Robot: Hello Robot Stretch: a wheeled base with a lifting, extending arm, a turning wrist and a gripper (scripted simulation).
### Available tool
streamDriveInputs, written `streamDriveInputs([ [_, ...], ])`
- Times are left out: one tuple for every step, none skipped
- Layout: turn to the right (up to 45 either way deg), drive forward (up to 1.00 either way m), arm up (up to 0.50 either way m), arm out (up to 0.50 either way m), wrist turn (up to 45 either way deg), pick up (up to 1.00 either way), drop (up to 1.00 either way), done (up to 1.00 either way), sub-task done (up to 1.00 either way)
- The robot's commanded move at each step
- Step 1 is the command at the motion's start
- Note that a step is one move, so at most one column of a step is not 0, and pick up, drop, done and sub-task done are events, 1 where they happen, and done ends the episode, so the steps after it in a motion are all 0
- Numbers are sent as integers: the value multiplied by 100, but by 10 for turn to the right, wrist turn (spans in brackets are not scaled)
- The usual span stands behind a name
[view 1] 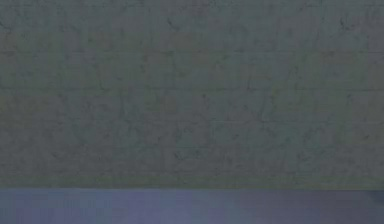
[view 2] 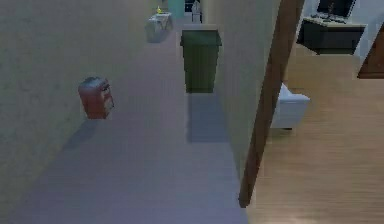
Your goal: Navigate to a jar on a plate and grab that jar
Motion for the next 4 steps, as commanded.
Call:
streamDriveInputs([
  [-450, 0, 0, 0, 0, 0, 0, 0, 0],
  [-360, 0, 0, 0, 0, 0, 0, 0, 0],
  [0, 100, 0, 0, 0, 0, 0, 0, 0],
  [-60, 0, 0, 0, 0, 0, 0, 0, 0],
])
